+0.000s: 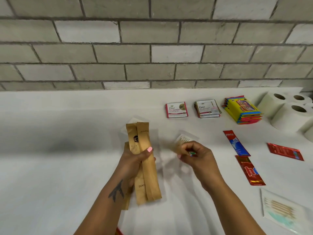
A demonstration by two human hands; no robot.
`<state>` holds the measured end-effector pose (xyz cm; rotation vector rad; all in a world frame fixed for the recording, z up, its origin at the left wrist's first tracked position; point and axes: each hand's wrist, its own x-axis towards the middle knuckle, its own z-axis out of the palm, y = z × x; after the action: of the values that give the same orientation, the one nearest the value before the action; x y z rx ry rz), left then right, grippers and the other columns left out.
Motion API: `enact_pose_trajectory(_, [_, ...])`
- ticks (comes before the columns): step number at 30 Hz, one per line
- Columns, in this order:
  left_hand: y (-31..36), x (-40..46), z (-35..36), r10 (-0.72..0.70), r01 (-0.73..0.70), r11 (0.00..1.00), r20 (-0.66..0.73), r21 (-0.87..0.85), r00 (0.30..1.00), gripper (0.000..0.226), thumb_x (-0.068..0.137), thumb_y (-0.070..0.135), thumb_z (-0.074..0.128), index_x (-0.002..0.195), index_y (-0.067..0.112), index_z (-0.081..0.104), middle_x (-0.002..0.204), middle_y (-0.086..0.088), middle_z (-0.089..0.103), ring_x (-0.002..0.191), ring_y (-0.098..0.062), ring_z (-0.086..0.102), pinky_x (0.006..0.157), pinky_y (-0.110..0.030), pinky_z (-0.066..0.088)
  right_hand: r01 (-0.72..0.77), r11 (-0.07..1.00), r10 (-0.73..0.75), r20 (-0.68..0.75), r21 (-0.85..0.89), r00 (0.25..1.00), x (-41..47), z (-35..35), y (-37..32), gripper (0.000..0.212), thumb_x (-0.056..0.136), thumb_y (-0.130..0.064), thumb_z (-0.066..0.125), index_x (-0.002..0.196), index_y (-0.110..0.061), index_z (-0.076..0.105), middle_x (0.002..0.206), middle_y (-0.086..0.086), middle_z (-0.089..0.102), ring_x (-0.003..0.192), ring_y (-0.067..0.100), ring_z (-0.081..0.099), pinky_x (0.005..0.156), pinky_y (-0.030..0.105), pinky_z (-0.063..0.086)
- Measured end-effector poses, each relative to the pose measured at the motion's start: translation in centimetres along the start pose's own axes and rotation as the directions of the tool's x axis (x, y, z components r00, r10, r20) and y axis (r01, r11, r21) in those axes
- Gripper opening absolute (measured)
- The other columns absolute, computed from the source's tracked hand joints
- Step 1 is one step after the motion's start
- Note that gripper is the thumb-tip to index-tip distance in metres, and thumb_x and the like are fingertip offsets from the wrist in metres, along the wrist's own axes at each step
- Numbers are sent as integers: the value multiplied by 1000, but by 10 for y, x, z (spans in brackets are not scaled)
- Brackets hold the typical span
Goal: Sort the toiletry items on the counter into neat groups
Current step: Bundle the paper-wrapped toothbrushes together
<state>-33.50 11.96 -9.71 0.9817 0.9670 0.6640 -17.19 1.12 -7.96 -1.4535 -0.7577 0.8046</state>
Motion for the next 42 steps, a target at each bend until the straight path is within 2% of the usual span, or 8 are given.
enact_pose_trajectory(4, [4, -7, 7, -23, 26, 999, 106, -20, 994, 27, 80, 17, 70, 103, 4, 63, 84, -15, 69, 74, -27, 69, 75, -44, 57, 237, 957, -257, -105, -170, 961, 6, 14, 8, 51, 64, 8, 77, 59, -43, 72, 118, -15, 48, 122, 15, 44, 92, 33, 49])
enact_pose_trajectory(9, [3, -11, 13, -16, 18, 1000, 168, -8, 986, 46, 77, 19, 70, 119, 4, 59, 106, -17, 71, 96, -33, 69, 80, -42, 57, 320, 941, -332, -135, -108, 933, 10, 25, 11, 51, 65, 5, 78, 59, -46, 72, 103, -11, 43, 114, 24, 45, 93, 50, 48])
enact_pose_trajectory(13, [5, -11, 10, 55, -53, 998, 87, -22, 995, 31, 83, 13, 68, 113, 6, 61, 93, -13, 71, 72, -19, 72, 57, -26, 56, 363, 864, -440, -175, -348, 881, 9, 26, 11, 36, 63, -10, 83, 74, -42, 73, 126, -24, 42, 126, 3, 32, 99, 46, 42])
enact_pose_trajectory(16, [7, -5, -1, 106, -105, 990, 1, -91, 994, 31, 80, 16, 69, 108, 6, 60, 91, -15, 69, 72, -23, 70, 62, -34, 54, 405, 745, -521, -82, -530, 850, 13, 25, 6, 20, 61, -16, 74, 68, -32, 63, 106, -19, 59, 112, 1, 47, 96, 45, 39])
enact_pose_trajectory(22, [9, -6, -1, 201, -204, 979, -82, -21, 976, 33, 85, 15, 66, 115, 9, 55, 103, -15, 71, 85, -27, 72, 63, -34, 57, 209, 724, -161, 134, -657, 978, 12, 64, -16, 20, 89, -17, 55, 91, -17, 35, 74, -1, 54, 71, 23, 58, 56, 31, 44])
enact_pose_trajectory(27, [10, -11, -11, 212, -218, 975, -141, -31, 967, 25, 85, 15, 64, 110, 12, 59, 101, -15, 71, 89, -28, 71, 77, -42, 59, -109, 961, 158, 184, -253, 970, 2, 108, -21, 36, 84, -45, 61, 86, -23, 32, 82, -4, 49, 73, 13, 55, 60, 26, 41])
enact_pose_trajectory(35, [18, -20, -54, 36, -67, 981, -172, -183, 985, 45, 91, 49, 46, 112, 13, 61, 101, -13, 72, 91, -26, 71, 74, -34, 55, 10, 934, 71, 212, -358, 975, -8, 155, -7, 12, 92, -10, 45, 94, -22, 47, 103, -2, 52, 87, 9, 52, 67, 12, 40])
enact_pose_trajectory(42, [25, -24, -92, 37, -68, 994, -333, -83, 942, 30, 86, 11, 64, 115, 4, 58, 96, -21, 69, 76, -27, 69, 66, -37, 58, -41, 818, 147, 139, -573, 979, 8, 147, 11, 13, 85, -33, 58, 93, -23, 55, 94, -5, 62, 96, 20, 61, 83, 35, 50])
